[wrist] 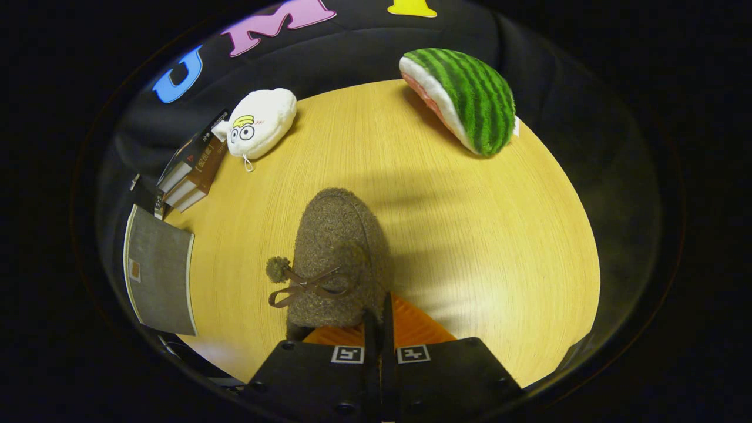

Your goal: Open the storage box then place both shoes into the box .Put the left shoe in first, then the right shoe, with the right side of both shoes facing outward in a uniform manner.

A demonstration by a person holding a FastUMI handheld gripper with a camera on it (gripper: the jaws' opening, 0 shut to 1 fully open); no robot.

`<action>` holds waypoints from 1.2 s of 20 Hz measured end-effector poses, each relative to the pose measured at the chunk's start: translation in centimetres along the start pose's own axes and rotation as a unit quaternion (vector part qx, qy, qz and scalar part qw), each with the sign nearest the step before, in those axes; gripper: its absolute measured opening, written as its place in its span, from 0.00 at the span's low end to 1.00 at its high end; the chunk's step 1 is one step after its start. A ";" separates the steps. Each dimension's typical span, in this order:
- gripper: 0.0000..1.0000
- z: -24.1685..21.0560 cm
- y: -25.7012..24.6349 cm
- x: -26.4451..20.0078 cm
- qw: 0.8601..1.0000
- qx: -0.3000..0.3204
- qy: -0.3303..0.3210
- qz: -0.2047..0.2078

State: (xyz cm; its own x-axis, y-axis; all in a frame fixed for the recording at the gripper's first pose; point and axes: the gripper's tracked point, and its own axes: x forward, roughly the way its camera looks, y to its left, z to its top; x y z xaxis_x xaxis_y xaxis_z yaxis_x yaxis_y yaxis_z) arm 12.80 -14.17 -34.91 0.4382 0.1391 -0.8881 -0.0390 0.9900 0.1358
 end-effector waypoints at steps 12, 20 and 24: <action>0.06 1.8 14.4 -14.2 0.997 0.014 -0.075 0.017; 0.05 2.4 30.0 -18.4 0.992 0.007 -0.100 0.075; 0.06 2.3 36.5 -17.1 0.990 0.003 -0.098 0.099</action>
State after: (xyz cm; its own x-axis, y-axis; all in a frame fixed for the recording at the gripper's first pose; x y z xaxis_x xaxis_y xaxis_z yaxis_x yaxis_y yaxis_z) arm 5.89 19.57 -13.73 0.5878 0.3232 -0.7416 -0.1365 0.9432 0.3029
